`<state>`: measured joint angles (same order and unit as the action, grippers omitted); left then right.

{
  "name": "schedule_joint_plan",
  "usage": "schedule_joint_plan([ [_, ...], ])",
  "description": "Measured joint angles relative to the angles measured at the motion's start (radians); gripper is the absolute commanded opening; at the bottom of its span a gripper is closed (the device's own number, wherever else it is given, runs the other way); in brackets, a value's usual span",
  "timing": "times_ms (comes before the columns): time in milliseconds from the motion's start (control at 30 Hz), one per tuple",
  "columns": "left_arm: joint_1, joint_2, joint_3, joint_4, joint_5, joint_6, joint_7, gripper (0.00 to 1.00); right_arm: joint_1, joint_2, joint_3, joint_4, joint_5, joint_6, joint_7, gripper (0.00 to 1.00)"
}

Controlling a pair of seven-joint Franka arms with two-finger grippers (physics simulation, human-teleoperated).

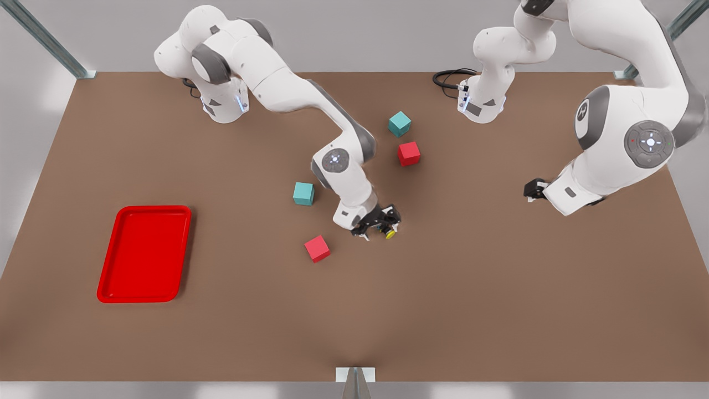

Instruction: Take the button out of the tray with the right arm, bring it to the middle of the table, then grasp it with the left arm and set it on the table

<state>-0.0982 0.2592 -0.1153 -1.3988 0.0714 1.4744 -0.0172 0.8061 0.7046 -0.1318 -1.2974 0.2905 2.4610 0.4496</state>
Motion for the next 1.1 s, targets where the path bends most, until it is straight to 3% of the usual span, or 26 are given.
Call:
schedule_joint_plan([
  [133,-0.386,0.438,-0.003,0.214,-0.096,0.186,-0.338,1.0,-0.365,-0.284,0.0,0.006,-0.076,-0.458,-0.092,1.0],
  [267,-0.455,0.579,-0.002,0.22,-0.002,0.402,-0.635,1.0,-0.501,-0.391,-0.009,0.027,-0.221,-0.744,-0.178,1.0],
  [433,-0.453,0.515,-0.004,0.041,0.112,0.508,-0.833,1.0,-0.587,-0.425,-0.011,0.154,-0.314,-0.949,-0.263,1.0],
  [567,-0.457,0.448,-0.009,-0.105,0.141,0.575,-0.945,1.0,-0.674,-0.417,-0.007,0.145,-0.335,-1.032,-0.317,1.0],
  [833,-0.456,0.449,-0.009,-0.216,0.151,0.861,-1.168,1.0,-0.678,-0.412,-0.004,0.142,-0.341,-1.094,-0.392,1.0],
  [967,-0.469,0.386,-0.009,-0.343,0.179,0.937,-1.252,1.0,-0.681,-0.408,-0.005,0.142,-0.343,-1.104,-0.419,1.0],
  [1100,-0.484,0.388,-0.009,-0.359,0.186,0.974,-1.354,1.0,-0.685,-0.408,-0.004,0.142,-0.34,-1.113,-0.44,1.0],
])
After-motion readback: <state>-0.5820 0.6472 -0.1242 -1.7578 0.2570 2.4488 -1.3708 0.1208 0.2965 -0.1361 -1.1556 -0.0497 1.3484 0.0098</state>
